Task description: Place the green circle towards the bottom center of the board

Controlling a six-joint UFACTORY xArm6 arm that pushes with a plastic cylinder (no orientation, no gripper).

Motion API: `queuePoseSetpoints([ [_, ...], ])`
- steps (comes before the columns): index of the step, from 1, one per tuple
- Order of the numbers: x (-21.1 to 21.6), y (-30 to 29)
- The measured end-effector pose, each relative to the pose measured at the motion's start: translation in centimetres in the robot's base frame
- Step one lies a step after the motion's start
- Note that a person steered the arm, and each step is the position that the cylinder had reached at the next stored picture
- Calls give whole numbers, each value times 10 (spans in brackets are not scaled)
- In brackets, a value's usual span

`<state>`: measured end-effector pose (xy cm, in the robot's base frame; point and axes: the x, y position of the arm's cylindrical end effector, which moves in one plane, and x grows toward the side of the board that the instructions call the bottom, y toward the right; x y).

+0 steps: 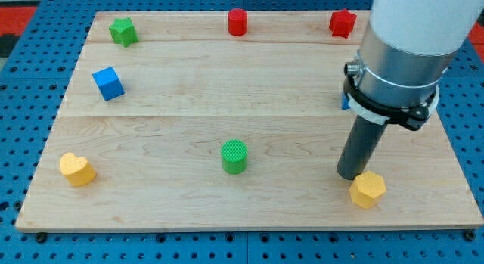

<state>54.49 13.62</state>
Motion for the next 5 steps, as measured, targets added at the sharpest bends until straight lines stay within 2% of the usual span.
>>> queuePoseSetpoints([
  [1,-29,-5],
  [2,-50,51],
  [4,-92,-72],
  [5,-103,-104],
])
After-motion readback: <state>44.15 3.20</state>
